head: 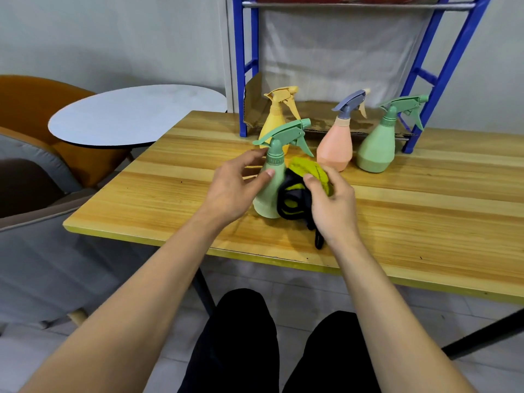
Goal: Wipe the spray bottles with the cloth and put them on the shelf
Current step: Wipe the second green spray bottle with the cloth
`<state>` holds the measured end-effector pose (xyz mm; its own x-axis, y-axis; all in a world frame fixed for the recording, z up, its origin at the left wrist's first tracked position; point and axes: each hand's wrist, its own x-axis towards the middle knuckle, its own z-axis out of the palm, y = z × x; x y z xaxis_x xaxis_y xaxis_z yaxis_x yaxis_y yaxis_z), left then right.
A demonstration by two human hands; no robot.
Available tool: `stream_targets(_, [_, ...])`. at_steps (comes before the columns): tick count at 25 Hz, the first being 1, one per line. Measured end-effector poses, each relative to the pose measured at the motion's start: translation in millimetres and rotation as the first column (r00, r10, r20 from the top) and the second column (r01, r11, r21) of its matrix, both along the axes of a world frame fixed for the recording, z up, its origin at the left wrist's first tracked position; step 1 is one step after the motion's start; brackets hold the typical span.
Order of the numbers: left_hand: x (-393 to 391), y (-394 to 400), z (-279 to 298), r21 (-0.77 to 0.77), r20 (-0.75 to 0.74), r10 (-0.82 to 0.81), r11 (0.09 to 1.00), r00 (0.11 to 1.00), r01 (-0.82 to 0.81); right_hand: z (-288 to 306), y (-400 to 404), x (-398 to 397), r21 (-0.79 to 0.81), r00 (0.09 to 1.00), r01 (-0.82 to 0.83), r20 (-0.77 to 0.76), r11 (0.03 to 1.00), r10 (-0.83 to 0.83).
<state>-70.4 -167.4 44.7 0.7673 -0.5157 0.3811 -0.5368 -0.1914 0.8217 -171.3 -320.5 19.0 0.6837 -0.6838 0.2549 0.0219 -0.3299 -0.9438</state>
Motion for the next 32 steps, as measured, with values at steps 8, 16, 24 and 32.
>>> stream_targets(8, [4, -2, -9, -0.037, 0.066, -0.016, 0.999, 0.998, 0.019, -5, 5, 12, -0.175, 0.993, -0.118, -0.009, 0.978, 0.118])
stream_targets(16, [2, -3, -16, -0.051, 0.106, 0.014, 0.999, 0.994, -0.009, 3, 10, 15, -0.237, 0.992, -0.107, 0.04, 0.966, 0.12])
stream_targets(24, [-1, -3, -14, -0.043, 0.12, 0.033, 0.999, 0.992, -0.028, 3, 10, 15, -0.239, 0.994, -0.086, 0.048, 0.967, 0.1])
stream_targets(32, [-3, -4, -13, -0.016, 0.124, 0.05, 0.999, 0.991, -0.048, -1, 8, 12, -0.23, 0.998, -0.062, 0.011, 0.971, 0.066])
